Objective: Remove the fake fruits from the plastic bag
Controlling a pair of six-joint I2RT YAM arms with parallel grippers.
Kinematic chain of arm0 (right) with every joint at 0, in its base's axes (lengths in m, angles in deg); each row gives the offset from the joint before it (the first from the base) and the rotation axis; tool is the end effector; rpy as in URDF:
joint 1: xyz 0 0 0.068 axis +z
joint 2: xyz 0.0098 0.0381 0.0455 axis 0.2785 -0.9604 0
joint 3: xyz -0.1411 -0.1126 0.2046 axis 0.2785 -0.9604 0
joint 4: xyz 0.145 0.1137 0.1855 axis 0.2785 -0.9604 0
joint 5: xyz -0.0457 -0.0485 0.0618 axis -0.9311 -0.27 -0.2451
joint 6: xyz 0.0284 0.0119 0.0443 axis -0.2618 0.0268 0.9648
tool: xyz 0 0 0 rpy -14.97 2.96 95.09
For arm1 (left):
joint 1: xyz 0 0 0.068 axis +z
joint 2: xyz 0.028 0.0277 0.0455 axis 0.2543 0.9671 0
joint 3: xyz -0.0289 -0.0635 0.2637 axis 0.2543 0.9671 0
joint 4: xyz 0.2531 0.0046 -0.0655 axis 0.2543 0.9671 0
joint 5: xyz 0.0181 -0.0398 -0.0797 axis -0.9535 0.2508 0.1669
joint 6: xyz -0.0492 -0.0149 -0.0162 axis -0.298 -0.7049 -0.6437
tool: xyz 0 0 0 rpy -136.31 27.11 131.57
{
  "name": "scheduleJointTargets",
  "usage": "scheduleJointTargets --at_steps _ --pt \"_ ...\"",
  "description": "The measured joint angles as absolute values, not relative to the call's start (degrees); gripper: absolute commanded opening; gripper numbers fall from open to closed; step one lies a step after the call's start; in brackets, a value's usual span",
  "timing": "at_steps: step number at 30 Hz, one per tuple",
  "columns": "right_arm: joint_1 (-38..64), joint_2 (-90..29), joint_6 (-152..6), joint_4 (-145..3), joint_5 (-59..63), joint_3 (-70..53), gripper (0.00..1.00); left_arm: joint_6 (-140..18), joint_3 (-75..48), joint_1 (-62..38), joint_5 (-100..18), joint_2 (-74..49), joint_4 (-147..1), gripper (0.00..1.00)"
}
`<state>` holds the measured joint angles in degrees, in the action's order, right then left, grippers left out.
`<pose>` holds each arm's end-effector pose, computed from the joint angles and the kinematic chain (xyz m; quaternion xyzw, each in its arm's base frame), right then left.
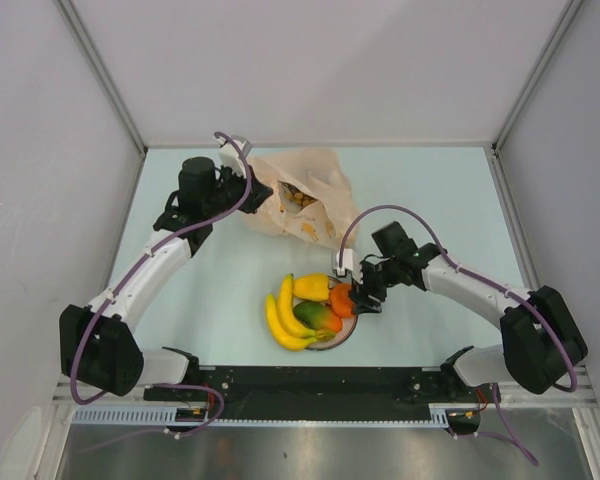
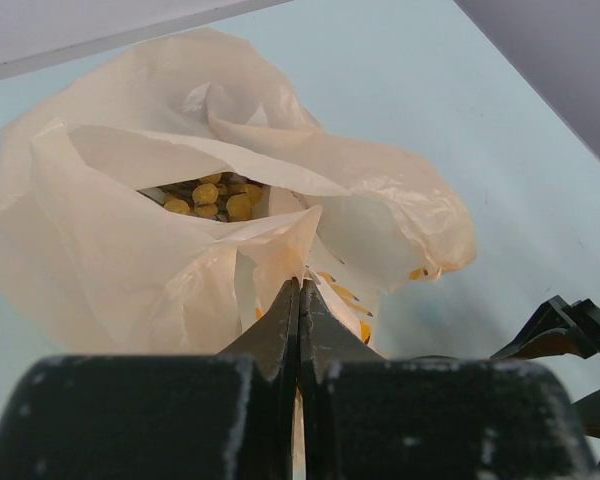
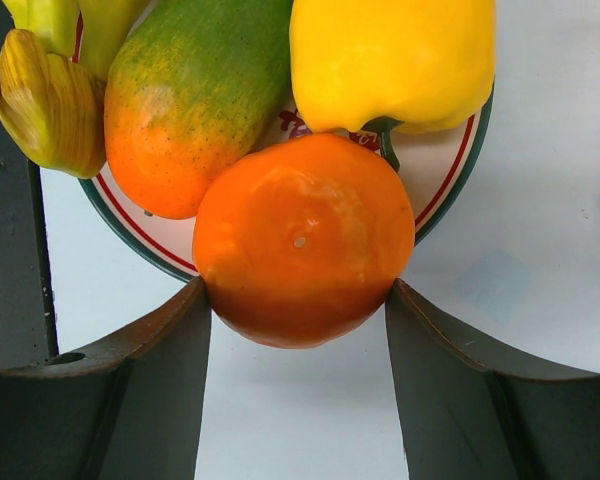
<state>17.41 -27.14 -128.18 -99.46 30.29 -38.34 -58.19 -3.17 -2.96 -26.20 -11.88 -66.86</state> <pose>0.2007 0.1583 0.2034 -0.6612 0.6450 0.2657 0.2762 0.2894 -0.1068 0.3367 0.1772 0.7800 -0.2906 0.5251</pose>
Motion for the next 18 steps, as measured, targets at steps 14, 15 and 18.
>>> scheduleJointTargets --at_steps 14,15,18 --pt "14.11 -25.09 -130.19 -102.10 29.17 -40.74 1.00 -58.21 -3.17 -2.98 -25.56 -10.90 -66.93 0.00" --pt "13.66 -24.21 -130.41 -102.50 29.04 -40.77 1.00 -58.21 -3.17 -2.98 -25.48 -10.70 -66.93 0.00" --pt "12.45 -21.35 -131.35 -103.18 28.60 -40.77 1.00 -58.21 -3.17 -2.98 -25.26 -10.42 -66.93 0.00"
